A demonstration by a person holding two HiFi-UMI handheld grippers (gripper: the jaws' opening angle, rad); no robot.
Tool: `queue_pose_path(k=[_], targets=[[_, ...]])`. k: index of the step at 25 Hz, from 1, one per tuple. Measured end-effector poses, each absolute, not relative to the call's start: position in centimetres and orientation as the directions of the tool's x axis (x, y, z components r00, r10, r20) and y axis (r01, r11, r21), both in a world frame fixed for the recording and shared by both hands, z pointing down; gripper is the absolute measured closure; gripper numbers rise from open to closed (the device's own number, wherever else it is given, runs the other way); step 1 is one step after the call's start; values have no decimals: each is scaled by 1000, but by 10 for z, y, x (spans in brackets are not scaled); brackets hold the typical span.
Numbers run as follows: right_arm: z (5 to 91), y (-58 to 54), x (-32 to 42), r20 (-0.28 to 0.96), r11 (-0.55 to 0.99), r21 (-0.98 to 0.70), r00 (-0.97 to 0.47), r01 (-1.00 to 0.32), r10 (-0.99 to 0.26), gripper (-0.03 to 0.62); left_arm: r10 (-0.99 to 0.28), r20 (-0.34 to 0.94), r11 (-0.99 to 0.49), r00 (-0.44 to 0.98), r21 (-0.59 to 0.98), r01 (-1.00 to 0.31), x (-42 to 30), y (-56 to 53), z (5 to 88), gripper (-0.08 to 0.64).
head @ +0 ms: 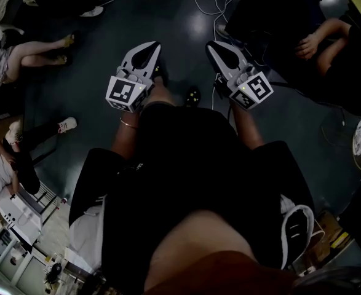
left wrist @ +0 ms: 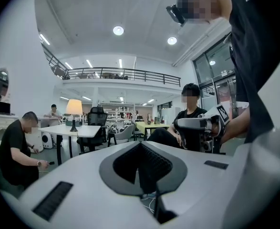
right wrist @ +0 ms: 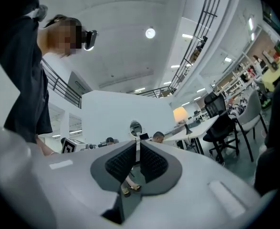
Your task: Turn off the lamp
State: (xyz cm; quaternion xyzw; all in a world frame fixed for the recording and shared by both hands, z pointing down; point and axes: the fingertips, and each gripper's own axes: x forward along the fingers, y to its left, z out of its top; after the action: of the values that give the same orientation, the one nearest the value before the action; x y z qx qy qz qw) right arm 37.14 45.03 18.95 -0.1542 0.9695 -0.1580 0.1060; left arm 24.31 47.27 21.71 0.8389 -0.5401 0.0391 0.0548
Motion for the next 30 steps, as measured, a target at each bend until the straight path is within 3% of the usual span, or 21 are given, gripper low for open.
queue_pose_path(k=[4,10,15,19,30], targets=[[169,441,360,-206,921,-274,-918,-277,-338,591,-899,86,-429,429,23,-903,238,458,204,552],[163,426,344,-182,921,-148,-905,-361,-384,590,-882,64,-472,468,-80,-878,232,446,191,554],[150,415,324,-183,924,-148,-908,-353,-377,591,-858,22,-514,514,-52,-856,223,434,180,554],[147,413,303,-189,922,-4,-905,-388,-381,591,-841,26,-540,540,-21,-841,212,423,184,554],[164,365,261,-138,890,-102,-880,-444,-455,589,-804,27,-594,595,25,-804,169,366,198,552]])
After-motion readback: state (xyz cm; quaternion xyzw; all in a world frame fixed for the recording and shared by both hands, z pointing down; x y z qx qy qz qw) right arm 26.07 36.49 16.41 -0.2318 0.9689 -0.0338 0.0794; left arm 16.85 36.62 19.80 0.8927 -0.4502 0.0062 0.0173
